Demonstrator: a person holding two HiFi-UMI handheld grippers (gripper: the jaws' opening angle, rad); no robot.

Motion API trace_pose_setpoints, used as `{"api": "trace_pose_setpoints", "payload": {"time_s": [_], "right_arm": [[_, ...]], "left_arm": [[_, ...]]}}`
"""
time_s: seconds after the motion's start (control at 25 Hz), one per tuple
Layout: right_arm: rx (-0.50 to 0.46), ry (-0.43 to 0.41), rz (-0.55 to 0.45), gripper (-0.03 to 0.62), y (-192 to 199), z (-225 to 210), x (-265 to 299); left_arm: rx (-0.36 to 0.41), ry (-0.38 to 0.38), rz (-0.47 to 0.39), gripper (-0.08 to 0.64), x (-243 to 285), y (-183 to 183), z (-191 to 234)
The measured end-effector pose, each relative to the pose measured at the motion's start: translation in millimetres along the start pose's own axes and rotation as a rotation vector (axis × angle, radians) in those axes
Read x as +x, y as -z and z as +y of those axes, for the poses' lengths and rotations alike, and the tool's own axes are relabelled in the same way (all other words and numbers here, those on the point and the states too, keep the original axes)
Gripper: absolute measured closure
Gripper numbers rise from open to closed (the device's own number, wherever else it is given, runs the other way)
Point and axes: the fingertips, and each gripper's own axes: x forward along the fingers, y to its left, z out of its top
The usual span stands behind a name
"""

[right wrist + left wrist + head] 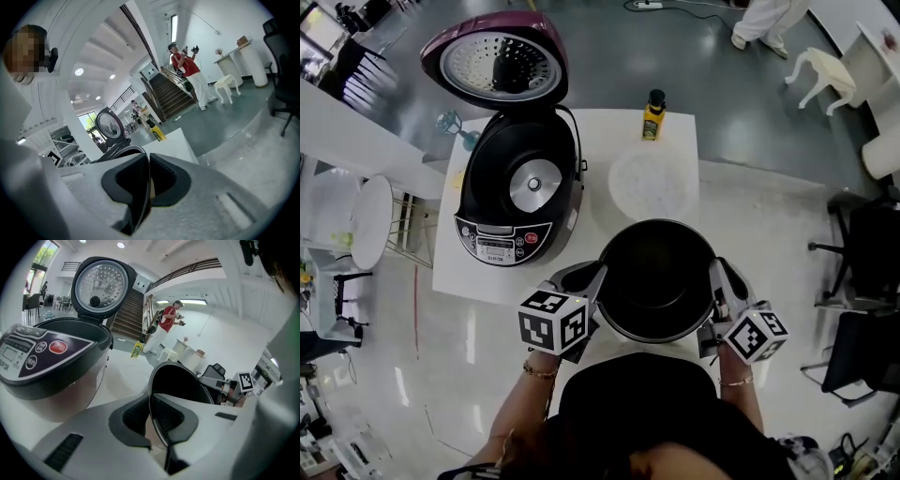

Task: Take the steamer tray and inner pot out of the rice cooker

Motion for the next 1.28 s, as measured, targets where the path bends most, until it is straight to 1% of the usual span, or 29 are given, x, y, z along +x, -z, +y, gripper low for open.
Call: {"api": "trace_pose_setpoints", "payload": {"time_s": [0.28,0.44,0.64,1.28], "right_arm": [[0.042,0.011,0.047,0.565,18.0,-16.2,8.0],[0.042,0.015,0.062,0.565,22.0,-20.7,12.5],[0.041,0.019,0.075,0.565,24.6,-24.8,21.8],[0.081,0.014,0.104,0.565,27.9,-36.6,41.3]], "left_arm": [[-0.023,-0.013,0.062,0.532,15.0,20.8,9.2],[-0.033,-0.022,0.084,0.532,21.6,28.4,13.9],[-0.061,-0.021,0.071,0.531,26.6,26.9,20.6],[-0.066,-0.040,0.065,0.531,36.4,14.7,30.1]]}}
